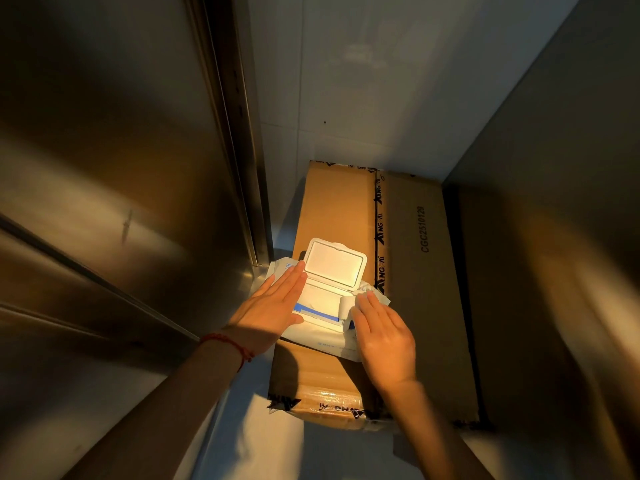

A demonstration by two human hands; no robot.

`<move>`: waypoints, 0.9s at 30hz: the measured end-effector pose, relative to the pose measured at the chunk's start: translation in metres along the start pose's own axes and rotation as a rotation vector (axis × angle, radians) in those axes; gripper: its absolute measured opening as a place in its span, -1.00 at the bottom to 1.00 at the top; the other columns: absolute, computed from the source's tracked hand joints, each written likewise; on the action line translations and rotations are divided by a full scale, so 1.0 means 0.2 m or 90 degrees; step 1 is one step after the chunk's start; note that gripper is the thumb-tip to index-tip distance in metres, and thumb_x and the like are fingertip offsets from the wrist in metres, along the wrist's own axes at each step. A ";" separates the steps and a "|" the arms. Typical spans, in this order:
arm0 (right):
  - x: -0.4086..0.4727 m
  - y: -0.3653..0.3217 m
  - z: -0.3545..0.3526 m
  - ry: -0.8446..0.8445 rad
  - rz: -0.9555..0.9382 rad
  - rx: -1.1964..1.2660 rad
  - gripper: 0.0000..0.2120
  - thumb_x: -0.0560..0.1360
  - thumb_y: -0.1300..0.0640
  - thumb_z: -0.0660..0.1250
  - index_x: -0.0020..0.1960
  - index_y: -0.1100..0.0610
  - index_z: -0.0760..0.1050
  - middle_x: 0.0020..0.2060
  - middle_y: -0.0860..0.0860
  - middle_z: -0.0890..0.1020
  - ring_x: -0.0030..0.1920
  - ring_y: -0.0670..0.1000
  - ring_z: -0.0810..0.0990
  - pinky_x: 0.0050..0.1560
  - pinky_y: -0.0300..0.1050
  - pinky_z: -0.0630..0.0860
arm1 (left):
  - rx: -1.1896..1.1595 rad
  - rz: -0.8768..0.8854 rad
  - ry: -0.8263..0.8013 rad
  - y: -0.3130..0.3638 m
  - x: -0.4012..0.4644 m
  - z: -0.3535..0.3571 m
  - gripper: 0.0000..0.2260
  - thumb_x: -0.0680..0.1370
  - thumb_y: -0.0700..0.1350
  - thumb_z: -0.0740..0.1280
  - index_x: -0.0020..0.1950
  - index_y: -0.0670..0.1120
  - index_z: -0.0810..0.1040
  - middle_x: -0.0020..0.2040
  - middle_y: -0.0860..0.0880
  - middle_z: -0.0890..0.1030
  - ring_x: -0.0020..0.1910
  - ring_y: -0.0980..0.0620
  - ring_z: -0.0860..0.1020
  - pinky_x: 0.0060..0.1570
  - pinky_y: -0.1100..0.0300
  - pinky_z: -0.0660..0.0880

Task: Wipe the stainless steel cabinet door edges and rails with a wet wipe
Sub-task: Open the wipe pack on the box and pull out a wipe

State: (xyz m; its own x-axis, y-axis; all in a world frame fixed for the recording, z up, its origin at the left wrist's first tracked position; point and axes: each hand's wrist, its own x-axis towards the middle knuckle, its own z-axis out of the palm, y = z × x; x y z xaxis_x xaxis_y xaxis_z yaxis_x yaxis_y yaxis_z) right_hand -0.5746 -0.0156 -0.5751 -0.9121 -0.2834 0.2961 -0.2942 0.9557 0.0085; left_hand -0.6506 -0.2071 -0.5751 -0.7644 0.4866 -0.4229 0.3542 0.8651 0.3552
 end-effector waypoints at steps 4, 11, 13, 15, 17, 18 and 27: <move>0.00 0.01 0.01 0.014 -0.037 -0.002 -0.42 0.04 0.07 0.68 0.00 0.24 0.66 0.04 0.17 0.66 0.06 0.13 0.64 -0.02 0.02 0.58 | -0.013 -0.010 -0.007 0.01 0.00 -0.01 -0.27 0.60 -0.03 0.20 0.49 -0.12 -0.30 0.53 -0.04 -0.24 0.50 0.00 -0.17 0.38 0.19 -0.22; -0.01 0.05 0.01 0.023 -0.122 0.009 -0.44 0.00 0.11 0.69 -0.04 0.22 0.67 -0.02 0.12 0.68 0.02 0.09 0.66 -0.04 0.01 0.59 | -0.017 -0.023 -0.017 0.02 -0.01 -0.02 -0.27 0.59 -0.03 0.21 0.50 -0.12 -0.28 0.53 -0.04 -0.23 0.50 -0.02 -0.14 0.40 0.17 -0.13; -0.01 0.05 0.02 0.027 -0.124 0.018 -0.45 -0.01 0.12 0.69 -0.05 0.22 0.67 -0.03 0.12 0.69 0.00 0.08 0.67 -0.06 0.02 0.60 | -0.009 -0.016 -0.014 0.02 -0.01 -0.02 -0.27 0.59 -0.04 0.21 0.50 -0.11 -0.29 0.53 -0.03 -0.24 0.50 -0.01 -0.16 0.41 0.17 -0.15; -0.02 0.07 0.02 0.035 -0.126 0.024 -0.47 0.00 0.14 0.69 -0.07 0.23 0.68 -0.05 0.12 0.69 -0.02 0.08 0.68 -0.08 0.01 0.60 | -0.005 -0.012 -0.009 0.02 -0.01 -0.02 -0.28 0.60 -0.04 0.21 0.50 -0.11 -0.29 0.53 -0.03 -0.24 0.50 0.00 -0.17 0.40 0.18 -0.17; -0.03 0.08 0.03 0.044 -0.127 0.029 -0.49 0.01 0.16 0.69 -0.08 0.23 0.68 -0.05 0.12 0.69 -0.03 0.07 0.68 -0.08 0.01 0.60 | -0.001 -0.005 -0.007 0.02 -0.01 -0.02 -0.28 0.60 -0.04 0.20 0.50 -0.12 -0.29 0.53 -0.03 -0.25 0.50 0.01 -0.18 0.40 0.19 -0.19; -0.03 0.08 0.03 0.047 -0.128 0.033 -0.49 0.01 0.16 0.69 -0.08 0.24 0.68 -0.05 0.12 0.69 -0.03 0.07 0.68 -0.08 0.01 0.60 | -0.001 -0.002 -0.005 0.02 -0.01 -0.02 -0.28 0.60 -0.04 0.21 0.50 -0.11 -0.29 0.53 -0.03 -0.25 0.50 0.02 -0.18 0.40 0.19 -0.20; -0.06 0.09 0.02 0.023 -0.107 0.032 -0.51 0.00 0.13 0.68 -0.11 0.23 0.68 -0.05 0.11 0.69 -0.03 0.06 0.68 -0.07 0.04 0.59 | -0.016 -0.014 -0.006 0.02 -0.02 -0.01 -0.26 0.59 -0.04 0.22 0.50 -0.10 -0.29 0.53 -0.01 -0.24 0.50 0.00 -0.16 0.39 0.19 -0.19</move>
State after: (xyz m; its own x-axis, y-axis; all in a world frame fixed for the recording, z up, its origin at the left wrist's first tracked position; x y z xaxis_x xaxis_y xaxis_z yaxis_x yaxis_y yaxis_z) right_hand -0.5705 0.0051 -0.5828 -0.8382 -0.4349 0.3290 -0.4563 0.8897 0.0136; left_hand -0.6483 -0.2059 -0.5700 -0.7669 0.4688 -0.4382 0.3241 0.8724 0.3660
